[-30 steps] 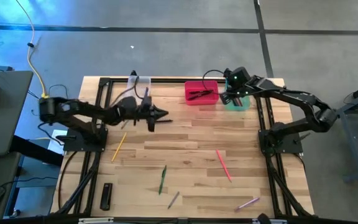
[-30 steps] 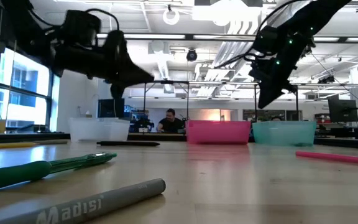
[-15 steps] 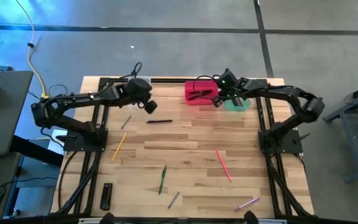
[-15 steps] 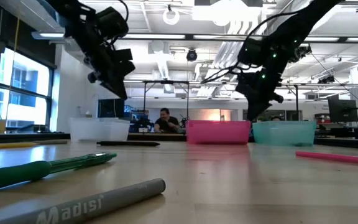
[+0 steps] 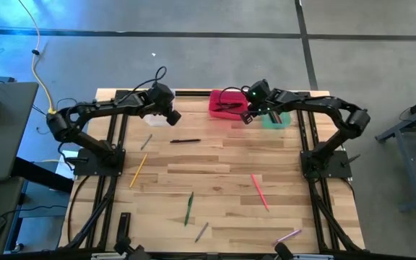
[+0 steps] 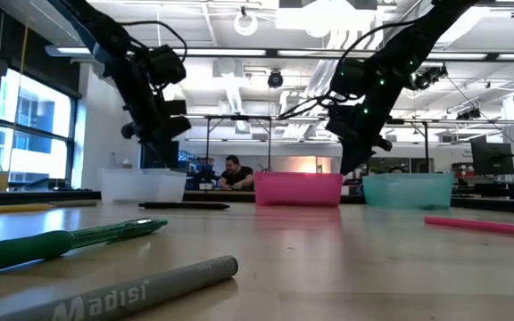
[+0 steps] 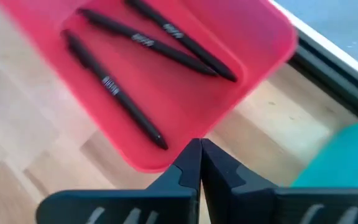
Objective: Sort crayons/erasers/pens/pencils in bins
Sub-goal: Adjust the red bin
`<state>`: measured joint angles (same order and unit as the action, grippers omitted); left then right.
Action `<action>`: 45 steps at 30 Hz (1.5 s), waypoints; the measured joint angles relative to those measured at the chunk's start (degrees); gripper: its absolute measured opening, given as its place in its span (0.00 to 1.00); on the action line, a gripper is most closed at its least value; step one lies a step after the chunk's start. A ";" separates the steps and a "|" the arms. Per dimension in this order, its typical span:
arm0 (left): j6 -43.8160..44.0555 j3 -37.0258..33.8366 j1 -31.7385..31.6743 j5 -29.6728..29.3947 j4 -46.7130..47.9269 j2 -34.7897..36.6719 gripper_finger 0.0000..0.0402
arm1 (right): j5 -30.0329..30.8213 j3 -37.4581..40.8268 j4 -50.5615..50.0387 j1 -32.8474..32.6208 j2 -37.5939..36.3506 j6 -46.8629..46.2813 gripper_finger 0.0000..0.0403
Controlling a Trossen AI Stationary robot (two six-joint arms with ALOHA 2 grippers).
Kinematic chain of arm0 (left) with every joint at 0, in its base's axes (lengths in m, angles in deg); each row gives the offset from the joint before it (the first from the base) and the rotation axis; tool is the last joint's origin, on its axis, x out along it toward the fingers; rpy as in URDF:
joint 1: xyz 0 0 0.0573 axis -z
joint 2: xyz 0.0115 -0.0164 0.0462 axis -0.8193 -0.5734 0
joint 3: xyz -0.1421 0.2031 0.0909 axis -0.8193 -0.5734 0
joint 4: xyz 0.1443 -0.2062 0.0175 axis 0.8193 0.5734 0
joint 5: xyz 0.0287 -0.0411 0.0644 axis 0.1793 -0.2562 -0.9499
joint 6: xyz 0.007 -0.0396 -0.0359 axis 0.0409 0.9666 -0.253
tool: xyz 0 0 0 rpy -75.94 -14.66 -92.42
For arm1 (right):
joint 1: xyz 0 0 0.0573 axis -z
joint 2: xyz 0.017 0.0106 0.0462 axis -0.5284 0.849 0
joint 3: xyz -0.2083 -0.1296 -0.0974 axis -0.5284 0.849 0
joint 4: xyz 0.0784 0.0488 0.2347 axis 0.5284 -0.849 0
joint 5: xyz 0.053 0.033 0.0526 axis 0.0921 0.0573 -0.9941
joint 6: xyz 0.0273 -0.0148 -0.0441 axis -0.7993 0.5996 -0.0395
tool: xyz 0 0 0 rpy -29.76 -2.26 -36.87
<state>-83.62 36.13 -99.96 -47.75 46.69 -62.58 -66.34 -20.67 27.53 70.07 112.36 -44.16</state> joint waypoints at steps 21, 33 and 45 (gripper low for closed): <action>-3.54 -0.02 -6.60 7.05 -12.08 -5.08 0.00 | -2.16 0.15 3.91 -0.07 0.07 1.13 0.00; -2.97 -4.91 3.55 12.21 -23.19 6.61 0.00 | 5.12 0.13 2.42 0.24 0.32 0.69 0.00; -5.45 -11.12 19.47 14.80 -29.19 12.13 0.00 | 2.01 0.13 11.28 2.12 3.61 2.34 0.00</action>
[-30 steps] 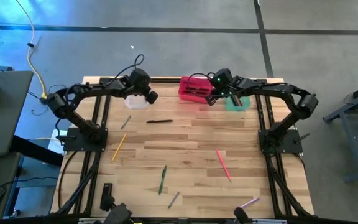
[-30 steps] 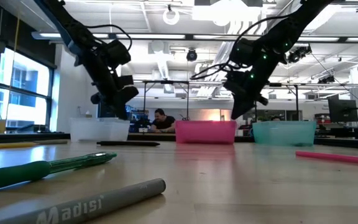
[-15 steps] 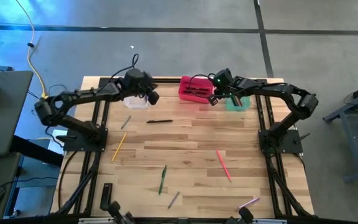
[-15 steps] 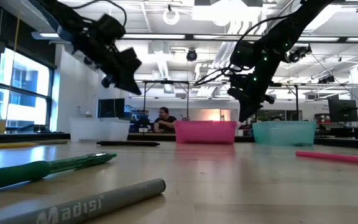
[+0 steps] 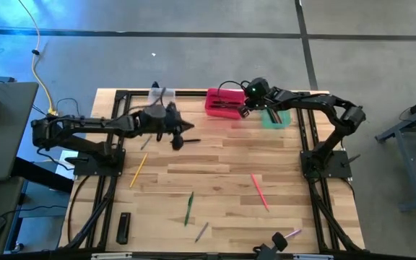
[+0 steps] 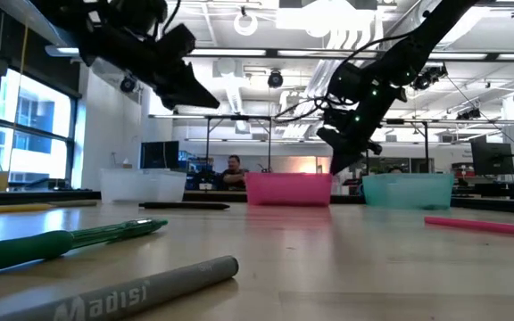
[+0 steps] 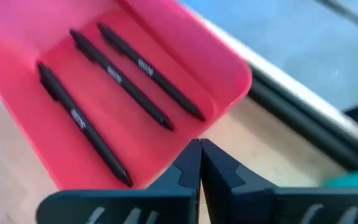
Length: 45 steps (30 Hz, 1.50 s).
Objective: Sort crayons/erasers/pens/pencils in bins
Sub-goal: Adjust the red bin, then put the pink pencil into the blue bin
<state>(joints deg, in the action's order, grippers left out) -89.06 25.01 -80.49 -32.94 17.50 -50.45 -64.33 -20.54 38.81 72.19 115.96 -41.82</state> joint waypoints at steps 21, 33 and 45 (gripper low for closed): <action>2.77 -5.88 22.22 0.20 -16.23 -1.56 0.00 | -0.73 10.06 2.28 -9.93 -20.46 7.95 0.00; 11.17 -19.06 22.58 0.59 -49.69 -6.84 0.00 | 11.28 25.74 6.99 -31.96 -30.05 -13.04 0.00; 11.43 -21.46 22.45 0.81 -66.90 -15.78 0.00 | 19.92 22.87 -11.73 -51.90 -29.79 -39.66 0.00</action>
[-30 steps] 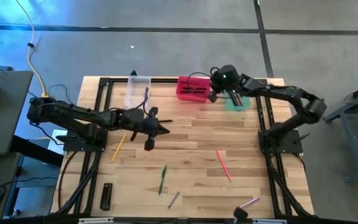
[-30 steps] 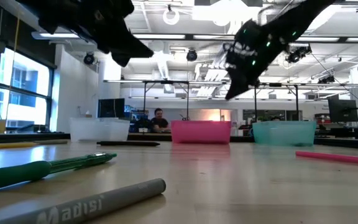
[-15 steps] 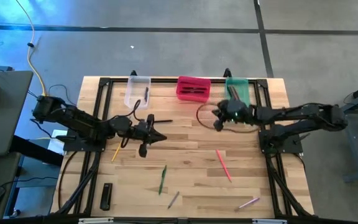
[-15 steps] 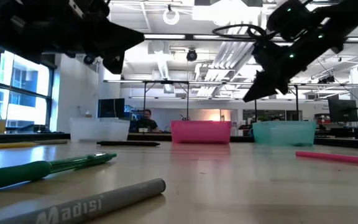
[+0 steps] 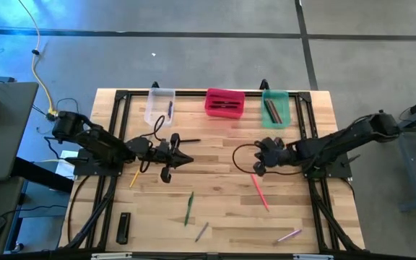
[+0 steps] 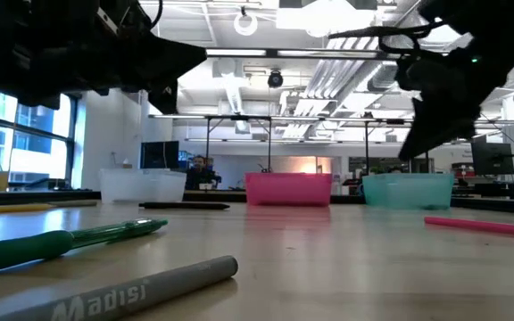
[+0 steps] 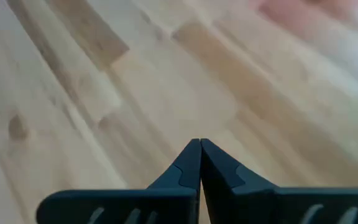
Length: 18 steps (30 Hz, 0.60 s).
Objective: Sort crayons/erasers/pens/pencils in bins
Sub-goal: Put the pink pencil into the blue bin
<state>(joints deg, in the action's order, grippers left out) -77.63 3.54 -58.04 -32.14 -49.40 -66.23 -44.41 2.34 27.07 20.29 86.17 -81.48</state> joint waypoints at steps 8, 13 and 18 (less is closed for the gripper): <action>2.07 0.00 -1.55 0.00 -3.06 -3.34 0.00 | 0.29 -0.36 -6.32 -7.54 0.00 -15.04 0.00; 1.59 0.00 -1.77 0.00 -3.04 -3.36 0.00 | 0.22 -0.35 -8.32 -9.65 0.00 -20.61 0.00; 1.53 0.00 -1.79 0.00 -3.04 -3.36 0.00 | 0.16 -0.36 -7.89 -10.02 0.53 -21.34 0.00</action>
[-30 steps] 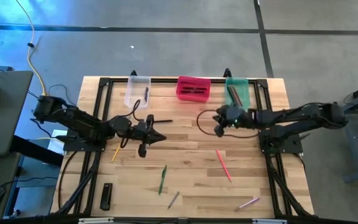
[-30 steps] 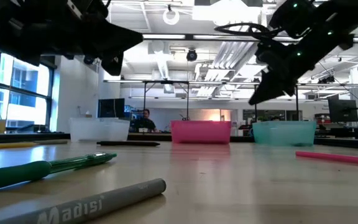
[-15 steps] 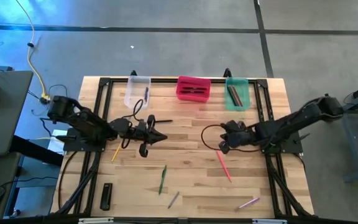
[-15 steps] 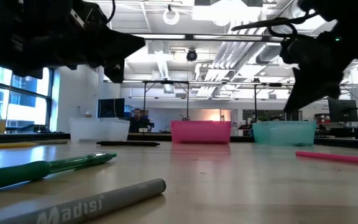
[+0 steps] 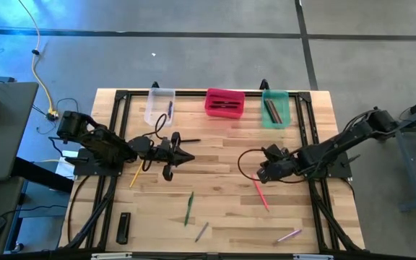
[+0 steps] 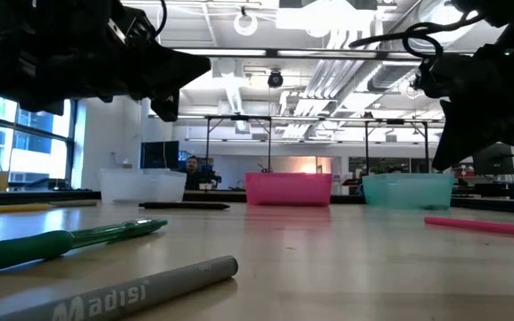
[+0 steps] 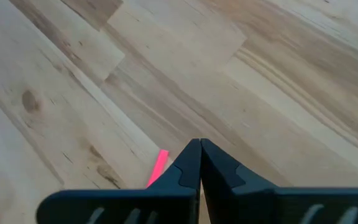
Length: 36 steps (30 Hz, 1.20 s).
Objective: Sort crayons/erasers/pens/pencils in bins
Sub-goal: Put the pink pencil into the blue bin
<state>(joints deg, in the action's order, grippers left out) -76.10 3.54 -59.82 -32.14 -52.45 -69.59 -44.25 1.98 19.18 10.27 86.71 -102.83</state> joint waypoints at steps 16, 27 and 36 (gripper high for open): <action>-0.02 0.00 -0.01 0.02 0.92 -0.02 0.00 | -9.67 -13.82 -10.30 -0.20 17.43 -4.63 0.15; -0.02 0.00 0.01 0.02 0.94 -0.02 0.00 | -13.99 -14.71 -6.50 -0.20 24.44 -7.52 0.31; -0.06 0.00 0.01 0.02 1.37 -0.02 0.00 | -13.83 -14.83 -5.79 -0.20 27.67 -7.25 0.31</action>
<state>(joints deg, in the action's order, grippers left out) -76.17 3.54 -59.81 -32.11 -51.08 -69.61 -58.09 -12.85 13.39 10.07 114.38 -110.08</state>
